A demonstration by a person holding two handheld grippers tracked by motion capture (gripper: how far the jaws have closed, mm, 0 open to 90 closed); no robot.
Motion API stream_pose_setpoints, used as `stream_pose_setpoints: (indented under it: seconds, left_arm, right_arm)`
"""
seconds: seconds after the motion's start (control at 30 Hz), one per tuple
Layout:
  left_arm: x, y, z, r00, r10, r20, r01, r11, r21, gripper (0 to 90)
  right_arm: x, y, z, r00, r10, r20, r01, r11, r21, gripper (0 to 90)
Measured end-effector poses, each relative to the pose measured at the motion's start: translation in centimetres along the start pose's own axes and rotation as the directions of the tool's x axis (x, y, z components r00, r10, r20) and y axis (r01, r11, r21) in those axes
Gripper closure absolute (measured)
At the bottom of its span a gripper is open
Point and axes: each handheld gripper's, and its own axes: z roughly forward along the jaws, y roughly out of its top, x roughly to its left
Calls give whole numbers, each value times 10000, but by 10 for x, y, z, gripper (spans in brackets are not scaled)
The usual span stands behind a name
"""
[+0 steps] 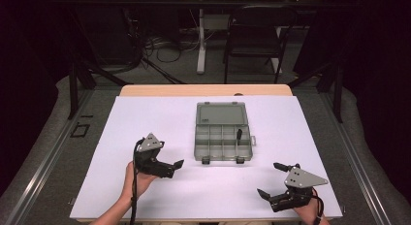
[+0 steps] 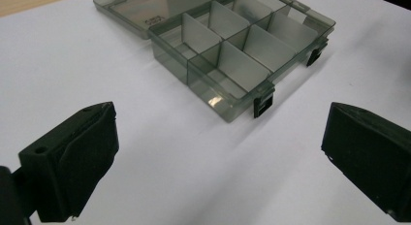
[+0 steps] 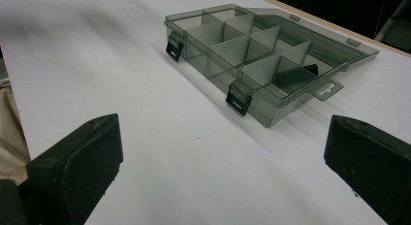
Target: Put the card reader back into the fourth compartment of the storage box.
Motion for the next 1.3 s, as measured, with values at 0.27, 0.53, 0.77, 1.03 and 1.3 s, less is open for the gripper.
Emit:
stream_pose_setpoints:
  seconds: [0.27,0.53,0.77,1.03,1.3]
  left_arm:
    - [0,-24,-9,9994,-230,-271,229,9997,-37,0]
    - [2,-38,-17,9983,-355,-454,351,9993,-98,0]
    - [2,-47,-23,9976,-375,-579,369,9992,-120,0]
    - [0,-58,-28,9972,-352,-656,338,9992,-233,0]
    - [-7,-68,-34,9958,-131,-904,96,9992,-389,0]
  right_arm:
    - [1,0,1,10000,26,-17,-26,10000,8,1]
    - [1,0,1,10000,3,-8,-3,10000,42,0]
    - [0,0,1,10000,8,-8,-8,10000,97,0]
    - [0,-1,2,10000,21,-26,-21,9999,121,1]
    - [0,-1,2,10000,25,-31,-25,9999,115,0]
